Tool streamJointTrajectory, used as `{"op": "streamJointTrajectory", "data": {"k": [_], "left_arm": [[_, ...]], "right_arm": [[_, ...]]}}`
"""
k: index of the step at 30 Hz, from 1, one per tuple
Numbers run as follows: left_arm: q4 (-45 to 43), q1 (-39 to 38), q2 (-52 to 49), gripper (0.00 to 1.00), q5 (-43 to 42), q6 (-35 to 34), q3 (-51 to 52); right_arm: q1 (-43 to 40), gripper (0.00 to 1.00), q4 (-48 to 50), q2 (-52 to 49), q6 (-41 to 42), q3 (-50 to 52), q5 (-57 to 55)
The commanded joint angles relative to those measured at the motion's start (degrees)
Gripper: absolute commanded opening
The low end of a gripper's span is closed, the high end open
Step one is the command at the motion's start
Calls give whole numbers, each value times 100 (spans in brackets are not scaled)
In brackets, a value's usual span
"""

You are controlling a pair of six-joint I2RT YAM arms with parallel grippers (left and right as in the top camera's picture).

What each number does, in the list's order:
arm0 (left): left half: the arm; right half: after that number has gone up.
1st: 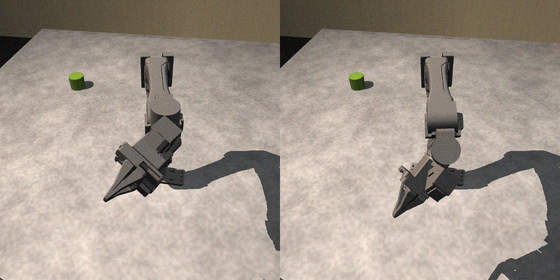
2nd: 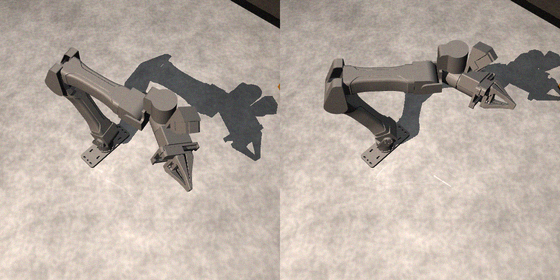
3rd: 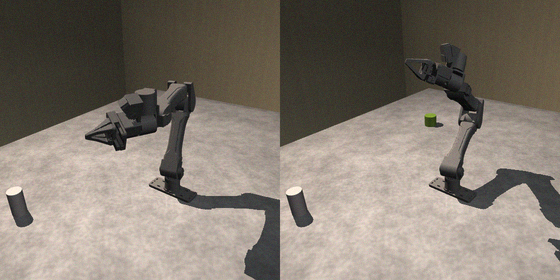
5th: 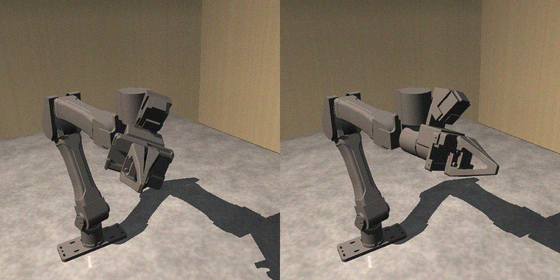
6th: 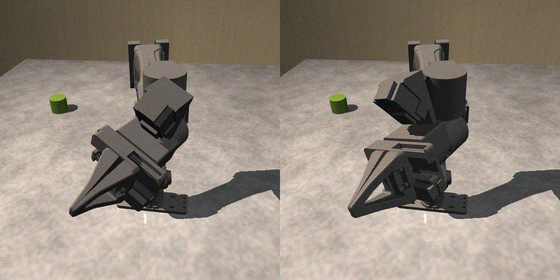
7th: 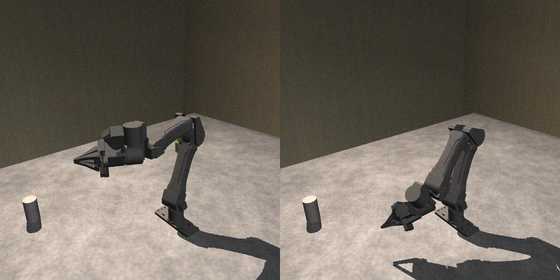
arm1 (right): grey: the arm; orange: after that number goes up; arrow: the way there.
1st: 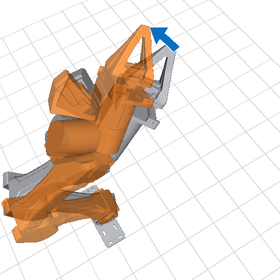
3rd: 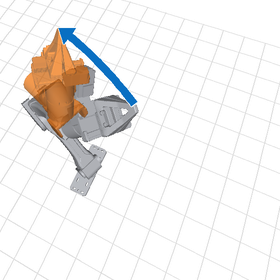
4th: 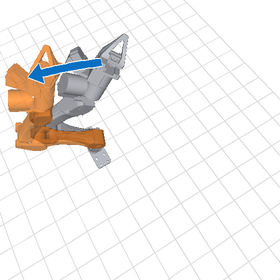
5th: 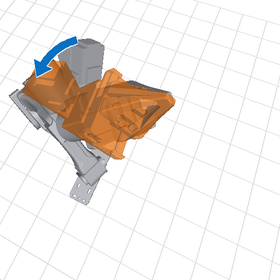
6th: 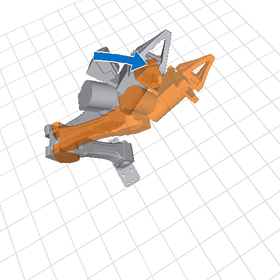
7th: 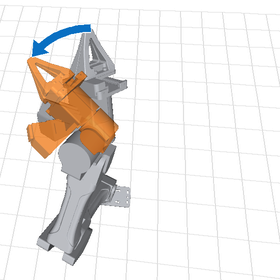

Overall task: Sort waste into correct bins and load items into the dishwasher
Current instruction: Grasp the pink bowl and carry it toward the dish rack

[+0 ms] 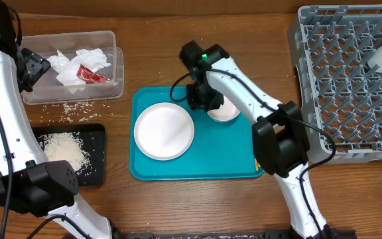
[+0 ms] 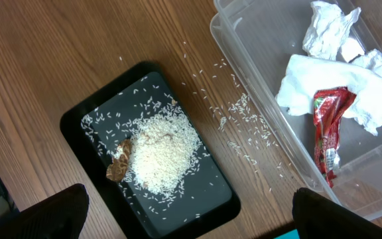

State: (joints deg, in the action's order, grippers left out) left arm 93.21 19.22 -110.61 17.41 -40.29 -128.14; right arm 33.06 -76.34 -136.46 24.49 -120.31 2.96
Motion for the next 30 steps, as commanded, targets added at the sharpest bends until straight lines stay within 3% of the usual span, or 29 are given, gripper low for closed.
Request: {"op": "streamJointTrajectory", "data": {"k": [1, 7, 10, 14, 19, 21, 25, 30], "left_arm": [[-11, 20, 24, 100, 96, 46, -52], [-11, 20, 24, 100, 96, 46, -52], [-11, 20, 24, 100, 98, 46, -52], [-11, 20, 24, 100, 96, 46, -52], [-9, 20, 24, 100, 96, 46, -52], [-11, 20, 24, 100, 98, 46, -52], [-11, 20, 24, 100, 96, 46, -52], [-11, 20, 24, 100, 98, 46, -52]], "right_arm": [[105, 39, 2, -9, 109, 26, -365], [155, 20, -37, -9, 107, 26, -505], [136, 4, -195, -4, 107, -52, -503], [33, 4, -579, 13, 103, -442, -505], [-328, 4, -1445, 20, 109, -1725, -660], [-706, 4, -1941, 72, 105, -2789, -680], [-1421, 4, -2072, 317, -133, -3899, -564], [-2656, 4, -2072, 999, -138, -4227, -319]]}}
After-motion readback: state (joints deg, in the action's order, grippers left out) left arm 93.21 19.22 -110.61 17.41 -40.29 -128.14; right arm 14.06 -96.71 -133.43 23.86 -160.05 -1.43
